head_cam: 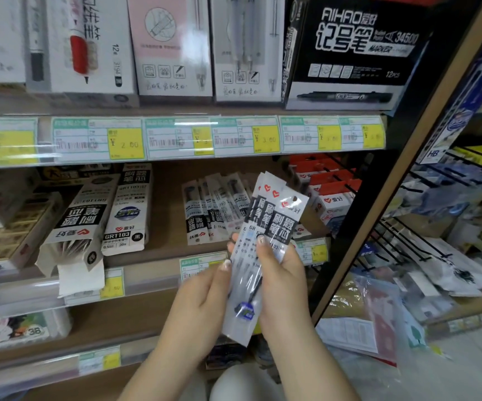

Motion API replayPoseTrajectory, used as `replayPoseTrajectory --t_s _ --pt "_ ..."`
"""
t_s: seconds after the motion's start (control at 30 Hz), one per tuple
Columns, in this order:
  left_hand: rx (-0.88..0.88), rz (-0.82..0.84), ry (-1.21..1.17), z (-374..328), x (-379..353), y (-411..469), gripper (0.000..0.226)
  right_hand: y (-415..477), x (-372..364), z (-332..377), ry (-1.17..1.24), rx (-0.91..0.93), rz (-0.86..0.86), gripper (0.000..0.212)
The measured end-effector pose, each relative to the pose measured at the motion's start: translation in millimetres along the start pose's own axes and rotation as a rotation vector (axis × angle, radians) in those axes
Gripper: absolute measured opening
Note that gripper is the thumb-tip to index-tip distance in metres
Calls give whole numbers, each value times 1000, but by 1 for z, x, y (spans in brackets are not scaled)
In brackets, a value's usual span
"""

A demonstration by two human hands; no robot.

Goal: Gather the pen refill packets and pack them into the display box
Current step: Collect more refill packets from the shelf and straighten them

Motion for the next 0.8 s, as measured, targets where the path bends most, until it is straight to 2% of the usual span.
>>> replayPoseTrajectory --t_s 0.1,0.17,0.2,0.3,0.37,0.6,0.73,0.8 --pt "-202 -194 373 8 17 31 28 8 1 10 -55 18 -55 14" --pt "-211 -247 582 16 24 60 14 14 1 14 -49 -5 -75 15" --pt "-157 -188 642 20 25 74 19 17 2 14 -40 -20 -86 16" --pt "151 160 746 31 21 104 31 25 4 11 -66 -38 -147 15" --pt "256 250 810 35 18 111 32 28 6 9 -72 -45 -161 15" --pt "261 118 977 33 15 112 26 27 12 12 -49 -51 -184 14" --pt "246 -6 928 29 31 114 26 23 15 19 -38 -36 -181 17" --pt "158 -144 871 24 44 108 25 22 16 20 -52 -24 -189 17"
Point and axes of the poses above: each hand's wrist, its own y-axis towards the middle knuckle, its own x-axis out of the back of the hand, z = x × y, the point moved 1 cm from there along y, towards the middle knuckle, and after that the axes turned 11 degrees about -x, right-handed, at the moved point
